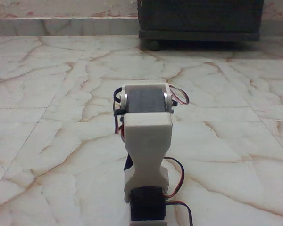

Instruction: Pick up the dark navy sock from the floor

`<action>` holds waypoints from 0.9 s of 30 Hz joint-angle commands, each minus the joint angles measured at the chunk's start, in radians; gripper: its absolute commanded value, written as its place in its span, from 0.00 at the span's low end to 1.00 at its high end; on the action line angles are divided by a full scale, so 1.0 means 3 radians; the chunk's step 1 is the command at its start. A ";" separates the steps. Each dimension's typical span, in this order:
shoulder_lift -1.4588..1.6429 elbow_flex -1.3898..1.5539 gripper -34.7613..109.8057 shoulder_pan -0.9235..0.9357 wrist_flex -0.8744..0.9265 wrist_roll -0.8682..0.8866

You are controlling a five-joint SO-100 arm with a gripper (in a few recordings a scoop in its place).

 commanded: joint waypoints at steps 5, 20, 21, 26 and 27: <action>0.0532 0.0634 0.24 0.0220 -0.0460 -0.0271; 0.1473 0.1248 0.24 0.0424 -0.0562 -0.0506; 0.1514 0.1268 0.24 0.0445 -0.0568 -0.0522; 0.1585 0.1294 0.24 0.0562 -0.0782 -0.0557; 0.1590 0.1375 0.24 0.0532 -0.0956 -0.0562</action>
